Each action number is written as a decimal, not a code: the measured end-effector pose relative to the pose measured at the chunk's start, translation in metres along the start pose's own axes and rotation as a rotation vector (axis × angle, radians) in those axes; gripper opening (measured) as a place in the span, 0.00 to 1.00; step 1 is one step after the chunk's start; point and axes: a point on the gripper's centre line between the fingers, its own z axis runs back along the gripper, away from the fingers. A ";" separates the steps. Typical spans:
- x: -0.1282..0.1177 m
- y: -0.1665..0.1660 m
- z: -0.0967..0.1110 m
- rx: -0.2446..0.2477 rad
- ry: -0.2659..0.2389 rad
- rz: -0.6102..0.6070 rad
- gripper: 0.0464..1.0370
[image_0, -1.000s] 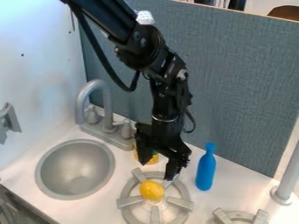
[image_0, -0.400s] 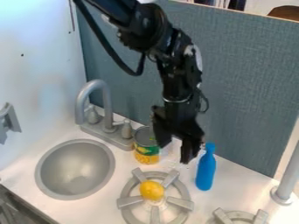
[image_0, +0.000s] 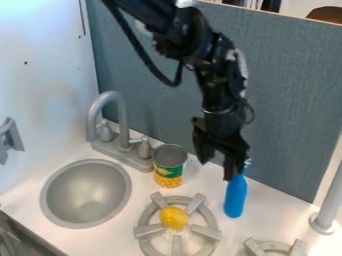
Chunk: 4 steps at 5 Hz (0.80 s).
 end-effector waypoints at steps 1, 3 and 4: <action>0.013 -0.007 -0.014 -0.005 0.018 -0.012 0.96; 0.031 -0.013 -0.042 0.057 0.099 -0.014 0.96; 0.038 -0.009 -0.045 0.085 0.100 0.004 0.96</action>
